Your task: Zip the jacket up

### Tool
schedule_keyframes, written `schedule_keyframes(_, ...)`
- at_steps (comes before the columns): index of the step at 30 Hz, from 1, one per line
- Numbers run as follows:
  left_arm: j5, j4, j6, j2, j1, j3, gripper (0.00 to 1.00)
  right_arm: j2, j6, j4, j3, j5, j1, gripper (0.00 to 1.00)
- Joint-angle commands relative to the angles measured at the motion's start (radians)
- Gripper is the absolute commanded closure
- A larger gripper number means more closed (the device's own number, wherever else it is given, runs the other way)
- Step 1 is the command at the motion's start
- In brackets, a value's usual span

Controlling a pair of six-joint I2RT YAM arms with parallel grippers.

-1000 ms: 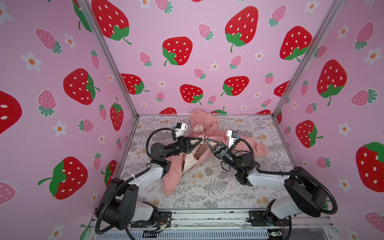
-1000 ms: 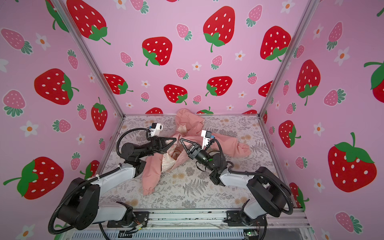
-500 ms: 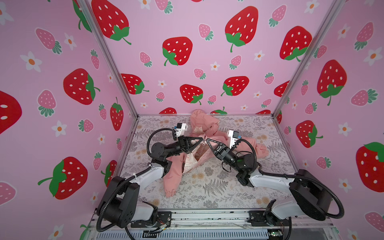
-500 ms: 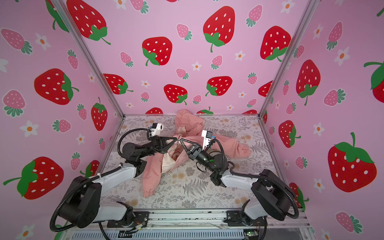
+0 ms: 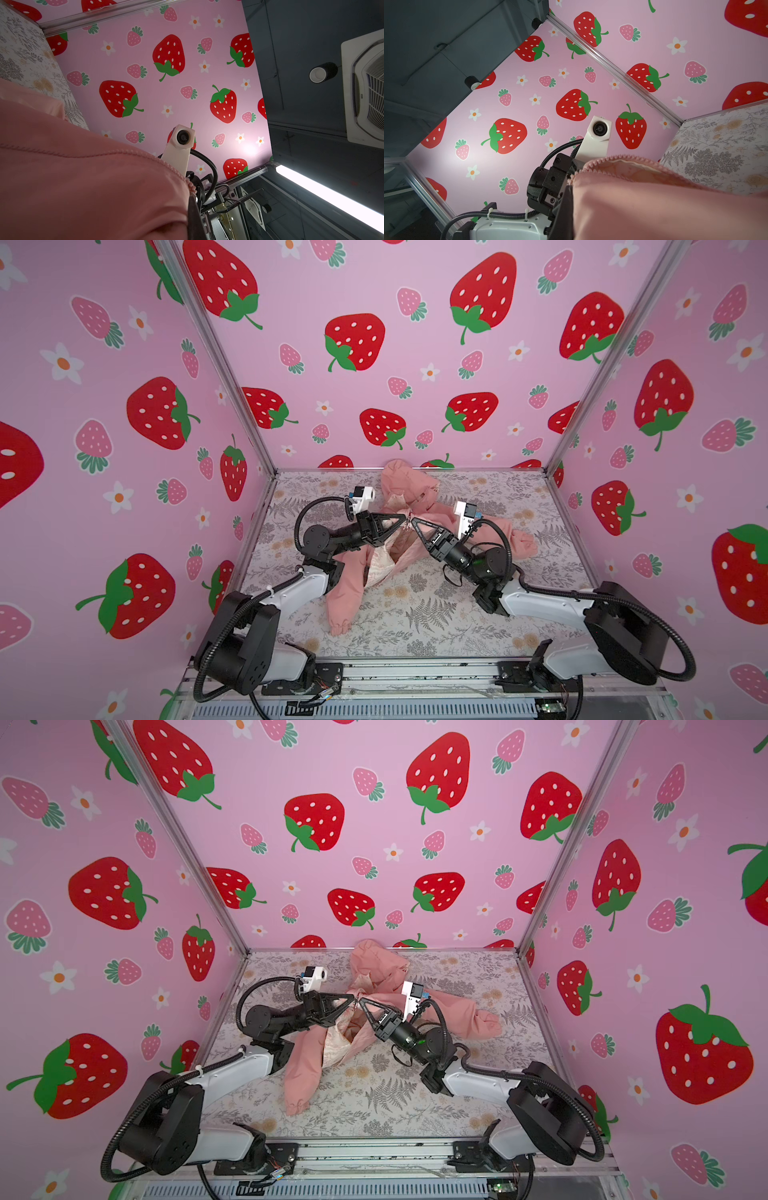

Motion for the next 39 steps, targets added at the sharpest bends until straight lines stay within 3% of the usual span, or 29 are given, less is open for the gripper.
schedule_keyframes(1,-0.055,0.083,-0.034,-0.031,0.009,0.068,1.00,-0.022,-0.023,-0.014,-0.022,-0.032,0.021,1.00)
schedule_keyframes(20,-0.157,0.082,-0.098,-0.038,0.016,0.123,1.00,0.051,0.002,0.067,-0.064,0.003,0.080,1.00)
schedule_keyframes(27,-0.189,0.083,-0.073,-0.051,0.017,0.107,1.00,0.037,0.048,0.068,-0.087,0.084,0.082,1.00)
schedule_keyframes(39,-0.341,0.083,-0.011,-0.086,-0.004,0.040,1.00,0.140,0.090,0.064,0.069,0.110,0.105,1.00)
